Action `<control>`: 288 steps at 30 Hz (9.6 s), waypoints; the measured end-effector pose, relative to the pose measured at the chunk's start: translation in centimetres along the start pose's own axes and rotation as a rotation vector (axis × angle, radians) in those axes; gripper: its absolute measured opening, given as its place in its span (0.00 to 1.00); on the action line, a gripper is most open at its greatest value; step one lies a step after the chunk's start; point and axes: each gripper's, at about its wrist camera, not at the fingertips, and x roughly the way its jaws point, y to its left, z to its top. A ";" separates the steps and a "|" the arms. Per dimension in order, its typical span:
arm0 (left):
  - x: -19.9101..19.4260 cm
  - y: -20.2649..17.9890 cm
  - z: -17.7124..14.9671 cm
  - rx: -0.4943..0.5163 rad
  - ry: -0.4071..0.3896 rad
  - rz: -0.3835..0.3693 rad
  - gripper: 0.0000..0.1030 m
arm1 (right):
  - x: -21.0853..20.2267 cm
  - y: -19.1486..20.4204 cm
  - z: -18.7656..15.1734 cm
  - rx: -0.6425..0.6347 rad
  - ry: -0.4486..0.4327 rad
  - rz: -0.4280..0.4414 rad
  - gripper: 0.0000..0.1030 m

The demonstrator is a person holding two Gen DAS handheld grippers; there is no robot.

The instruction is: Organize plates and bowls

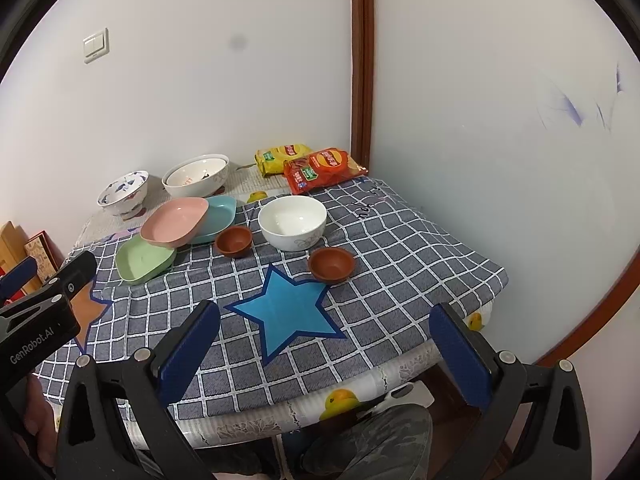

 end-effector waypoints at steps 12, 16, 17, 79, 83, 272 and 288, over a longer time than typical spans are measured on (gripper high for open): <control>-0.3 -0.1 -0.2 -0.005 -0.004 0.002 1.00 | 0.0 0.0 0.1 -0.005 0.000 0.007 1.00; -0.3 -0.1 -0.2 -0.004 -0.004 0.003 1.00 | -0.1 0.0 0.1 -0.005 -0.003 0.007 1.00; -0.3 -0.1 -0.2 -0.005 -0.003 0.003 1.00 | -0.1 0.0 0.1 -0.004 -0.003 0.006 1.00; -0.5 0.4 0.7 -0.007 0.002 -0.019 1.00 | -0.7 1.0 1.0 -0.019 -0.056 0.027 1.00; 0.2 0.6 1.2 -0.008 0.017 -0.023 1.00 | -0.1 1.3 1.5 -0.028 -0.054 0.023 1.00; 15.3 18.3 5.8 -0.197 0.184 -0.016 0.21 | 15.3 24.6 9.0 -0.110 0.079 0.431 0.13; 16.5 20.3 4.2 -0.226 0.221 0.004 0.21 | 16.7 27.2 7.4 -0.136 0.120 0.448 0.13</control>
